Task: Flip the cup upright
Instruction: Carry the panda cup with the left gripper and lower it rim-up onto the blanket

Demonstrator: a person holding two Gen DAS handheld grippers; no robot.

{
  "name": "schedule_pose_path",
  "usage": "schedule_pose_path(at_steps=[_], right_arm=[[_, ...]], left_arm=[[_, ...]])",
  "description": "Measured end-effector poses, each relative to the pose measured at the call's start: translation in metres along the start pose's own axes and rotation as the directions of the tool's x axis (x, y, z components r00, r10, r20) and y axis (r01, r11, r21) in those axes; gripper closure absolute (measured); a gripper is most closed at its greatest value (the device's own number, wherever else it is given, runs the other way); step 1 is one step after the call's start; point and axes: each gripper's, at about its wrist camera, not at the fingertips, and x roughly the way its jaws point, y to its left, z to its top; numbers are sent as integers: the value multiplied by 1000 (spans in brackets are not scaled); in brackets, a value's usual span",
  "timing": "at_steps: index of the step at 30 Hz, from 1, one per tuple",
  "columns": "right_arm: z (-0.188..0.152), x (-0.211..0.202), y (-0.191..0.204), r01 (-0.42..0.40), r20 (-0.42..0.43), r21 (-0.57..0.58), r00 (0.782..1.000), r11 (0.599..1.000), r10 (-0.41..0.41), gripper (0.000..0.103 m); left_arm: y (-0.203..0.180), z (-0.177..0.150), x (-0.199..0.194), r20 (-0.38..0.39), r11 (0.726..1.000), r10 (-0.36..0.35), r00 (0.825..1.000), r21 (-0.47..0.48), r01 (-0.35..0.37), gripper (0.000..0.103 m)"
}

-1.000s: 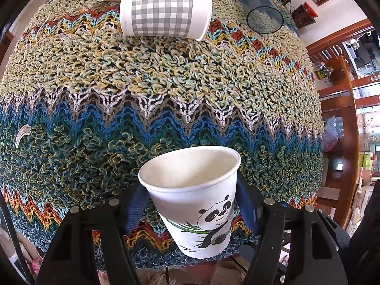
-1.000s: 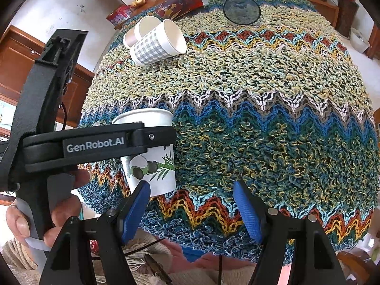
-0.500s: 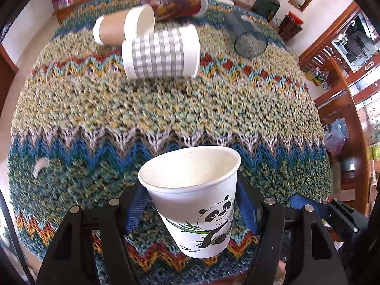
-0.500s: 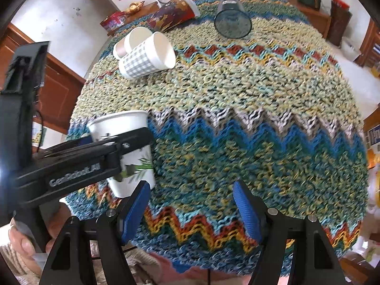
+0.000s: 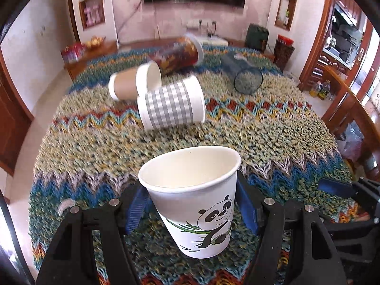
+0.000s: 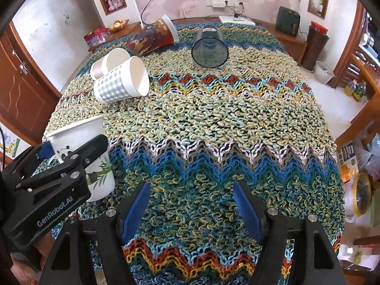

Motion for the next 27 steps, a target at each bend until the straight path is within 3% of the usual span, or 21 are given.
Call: schedule_pose_path(at_steps=[5,10,19,27], right_arm=[[1,1,-3,8,19,26,1000,1000,-9,30],[1,2,-3,12,28,34,1000,999,-13,30],[-1,2,-2,19,28,30,999,999,-19,30],[-5,-5,0,23,42,27,999,999,-24,30]], left_arm=[[1,-6,2,65,1000,15,998,14,-16,32],[3,-10,6,86,1000,10,996,8,-11,32],[-5,-24,-3,131,997,5,991,79,-16,31],[-2,-36,-2,94,996,5,996,92,-13,31]])
